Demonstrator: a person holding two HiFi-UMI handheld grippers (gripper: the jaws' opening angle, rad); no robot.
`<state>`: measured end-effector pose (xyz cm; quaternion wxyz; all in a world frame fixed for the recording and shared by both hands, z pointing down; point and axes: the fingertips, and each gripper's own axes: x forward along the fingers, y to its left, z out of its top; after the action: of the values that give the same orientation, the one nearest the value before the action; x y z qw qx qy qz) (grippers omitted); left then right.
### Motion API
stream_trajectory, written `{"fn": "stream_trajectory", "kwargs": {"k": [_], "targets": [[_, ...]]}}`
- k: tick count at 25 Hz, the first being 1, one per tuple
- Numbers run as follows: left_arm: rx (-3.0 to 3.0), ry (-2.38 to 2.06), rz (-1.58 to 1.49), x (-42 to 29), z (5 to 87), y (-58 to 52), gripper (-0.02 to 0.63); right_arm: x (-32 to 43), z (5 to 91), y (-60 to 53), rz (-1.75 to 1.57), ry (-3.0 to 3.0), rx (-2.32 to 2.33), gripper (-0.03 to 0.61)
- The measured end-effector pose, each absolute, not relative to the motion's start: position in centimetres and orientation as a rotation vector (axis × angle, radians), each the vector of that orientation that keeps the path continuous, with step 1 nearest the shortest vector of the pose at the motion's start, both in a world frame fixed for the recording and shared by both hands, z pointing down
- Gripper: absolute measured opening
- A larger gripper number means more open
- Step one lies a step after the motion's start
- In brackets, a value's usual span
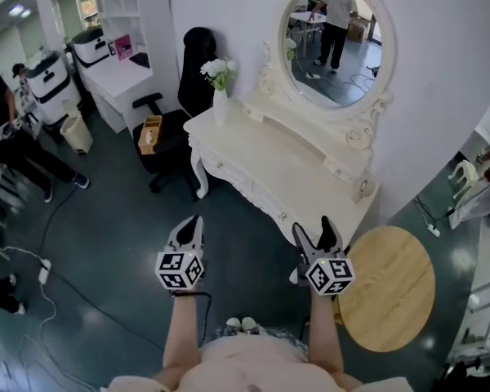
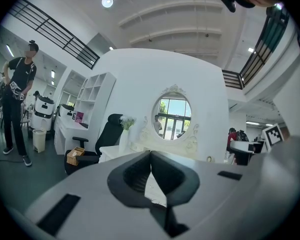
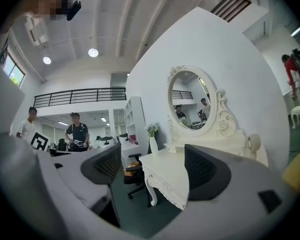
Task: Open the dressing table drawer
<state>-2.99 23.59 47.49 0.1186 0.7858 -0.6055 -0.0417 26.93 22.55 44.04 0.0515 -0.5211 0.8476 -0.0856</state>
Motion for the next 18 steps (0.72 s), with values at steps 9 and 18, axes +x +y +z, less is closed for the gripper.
{"fn": "stream_trajectory", "kwargs": {"k": [9, 18], "targets": [[2.316, -1.775, -0.134, -4.6, 46.8, 22.9, 0.028, 25.4, 43.4, 21.6, -0.248, 2.558, -1.579, 0.433], [2.314, -1.775, -0.112, -6.6, 48.0, 22.5, 0.027, 23.9, 44.5, 21.5, -0.264, 2.546, -1.589, 0.433]]}}
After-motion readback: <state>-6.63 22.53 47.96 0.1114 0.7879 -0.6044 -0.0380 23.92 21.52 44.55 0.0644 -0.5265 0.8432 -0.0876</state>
